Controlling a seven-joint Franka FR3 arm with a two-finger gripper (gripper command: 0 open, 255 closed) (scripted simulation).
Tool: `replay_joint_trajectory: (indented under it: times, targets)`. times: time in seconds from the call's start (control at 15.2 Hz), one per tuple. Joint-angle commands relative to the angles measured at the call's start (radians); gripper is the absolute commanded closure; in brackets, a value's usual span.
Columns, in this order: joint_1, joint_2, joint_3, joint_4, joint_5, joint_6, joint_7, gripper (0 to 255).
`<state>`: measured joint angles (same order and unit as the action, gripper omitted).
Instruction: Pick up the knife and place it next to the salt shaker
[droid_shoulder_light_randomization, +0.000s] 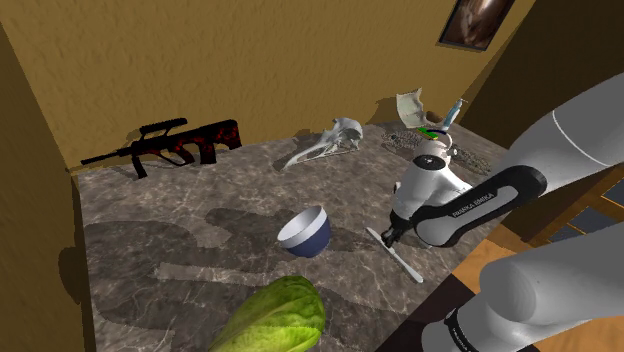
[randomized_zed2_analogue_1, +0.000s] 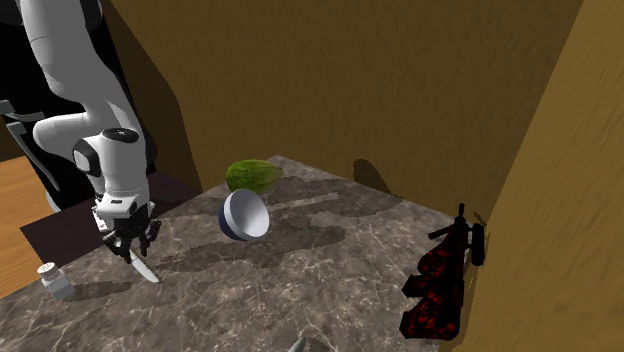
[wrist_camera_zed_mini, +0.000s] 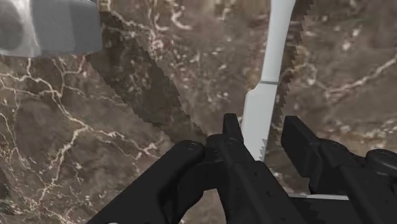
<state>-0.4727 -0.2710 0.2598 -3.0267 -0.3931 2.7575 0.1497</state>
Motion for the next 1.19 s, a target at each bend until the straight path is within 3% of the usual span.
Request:
replay_joint_trajectory:
  times: [0.0,0.07,0.13,0.46,0.59,1.12]
  targets:
    - [0.056,0.017,-0.071,0.035,0.105,-0.019,-0.104,0]
    - [0.113,0.034,-0.142,0.074,0.206,-0.043,-0.203,0]
    - [0.132,0.042,-0.166,0.091,0.248,-0.054,-0.243,0]
    - [0.09,0.15,-0.149,0.093,0.18,0.051,-0.196,0]
    - [0.064,0.209,-0.142,0.099,0.12,0.102,-0.154,0]
    - [0.065,0.209,-0.144,0.099,0.12,0.102,-0.154,0]
